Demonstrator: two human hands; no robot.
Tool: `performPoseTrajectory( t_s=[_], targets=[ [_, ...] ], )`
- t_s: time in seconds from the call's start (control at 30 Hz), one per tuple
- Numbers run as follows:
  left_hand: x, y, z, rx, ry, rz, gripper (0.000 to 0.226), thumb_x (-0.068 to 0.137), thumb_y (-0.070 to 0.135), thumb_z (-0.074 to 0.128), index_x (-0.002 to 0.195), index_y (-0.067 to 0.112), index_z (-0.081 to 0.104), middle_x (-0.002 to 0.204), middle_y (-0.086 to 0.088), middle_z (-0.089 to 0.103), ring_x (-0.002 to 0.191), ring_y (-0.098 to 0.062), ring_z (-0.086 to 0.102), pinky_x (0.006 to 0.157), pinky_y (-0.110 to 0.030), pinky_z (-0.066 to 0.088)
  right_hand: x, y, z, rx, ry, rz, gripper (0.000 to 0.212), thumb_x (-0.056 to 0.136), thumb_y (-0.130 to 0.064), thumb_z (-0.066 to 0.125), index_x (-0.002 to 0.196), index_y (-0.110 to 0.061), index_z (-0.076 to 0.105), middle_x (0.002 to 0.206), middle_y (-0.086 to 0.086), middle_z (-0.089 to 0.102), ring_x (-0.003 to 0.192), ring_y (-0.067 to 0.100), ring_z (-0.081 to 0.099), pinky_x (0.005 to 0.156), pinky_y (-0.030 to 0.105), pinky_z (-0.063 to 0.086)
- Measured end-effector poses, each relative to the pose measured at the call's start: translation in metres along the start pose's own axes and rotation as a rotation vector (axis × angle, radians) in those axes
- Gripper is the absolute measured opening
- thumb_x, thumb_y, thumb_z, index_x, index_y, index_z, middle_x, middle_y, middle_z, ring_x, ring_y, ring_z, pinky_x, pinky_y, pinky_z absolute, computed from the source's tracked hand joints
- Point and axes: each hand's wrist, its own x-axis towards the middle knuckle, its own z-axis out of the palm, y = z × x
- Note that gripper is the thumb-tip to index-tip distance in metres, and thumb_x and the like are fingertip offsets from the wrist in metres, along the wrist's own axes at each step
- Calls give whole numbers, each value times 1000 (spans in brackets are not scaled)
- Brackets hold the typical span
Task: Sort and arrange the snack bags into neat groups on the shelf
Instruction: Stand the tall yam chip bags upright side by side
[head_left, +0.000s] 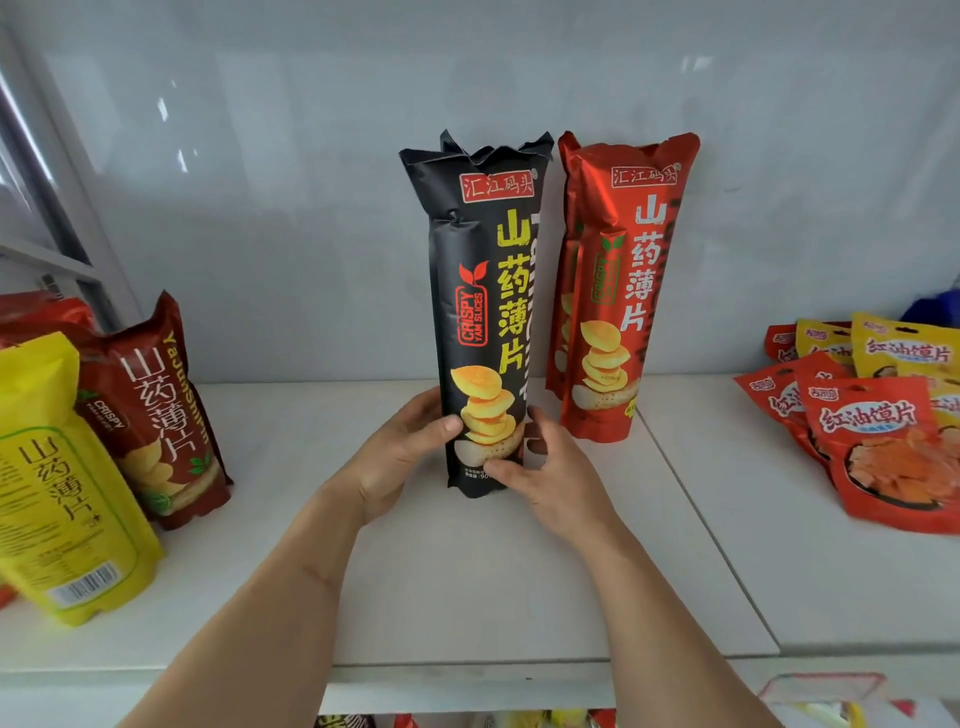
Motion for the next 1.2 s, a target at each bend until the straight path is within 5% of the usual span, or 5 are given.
performPoseTrajectory(
  t_s=[0.23, 0.5, 0.73, 0.97, 1.2],
  targets=[
    [12, -1, -3, -23, -62, -10, 55, 86, 31, 69, 138, 19, 56, 132, 5, 68, 125, -15, 61, 99, -25, 49, 6, 3, 5, -63, 80, 33, 78, 73, -44, 83, 137, -25, 43, 127, -7, 39, 120, 9, 42, 97, 26, 41],
    [29, -7, -15, -82, -88, -13, 94, 62, 59, 87, 142, 23, 53, 135, 2, 66, 129, -18, 58, 110, -35, 43, 17, 8, 12, 26, 117, 85, 57, 80, -35, 80, 120, -31, 39, 129, -8, 50, 127, 13, 46, 96, 28, 40],
    [37, -3, -10, -15, -60, -2, 60, 79, 35, 80, 134, 28, 58, 129, 7, 68, 122, -18, 64, 98, -29, 53, 20, 8, 11, 89, 94, 52, 78, 77, -41, 81, 141, -34, 37, 138, -13, 53, 128, 10, 50, 100, 30, 46],
    [56, 14, -14, 126, 25, 95, 116, 52, 70, 86, 151, 39, 34, 152, 15, 45, 142, -10, 39, 115, -47, 38, 23, 9, 7, 60, 53, 24, 60, 81, -41, 77, 125, -57, 38, 127, -28, 54, 119, -2, 51, 96, 22, 42],
    [73, 29, -8, 91, -7, 87, 117, 48, 62, 90, 149, 37, 37, 144, 9, 55, 138, -12, 44, 111, -39, 44, 32, 13, 7, 93, -1, -1, 64, 88, -35, 72, 133, -55, 31, 133, -32, 48, 121, -14, 46, 97, 17, 41]
  ],
)
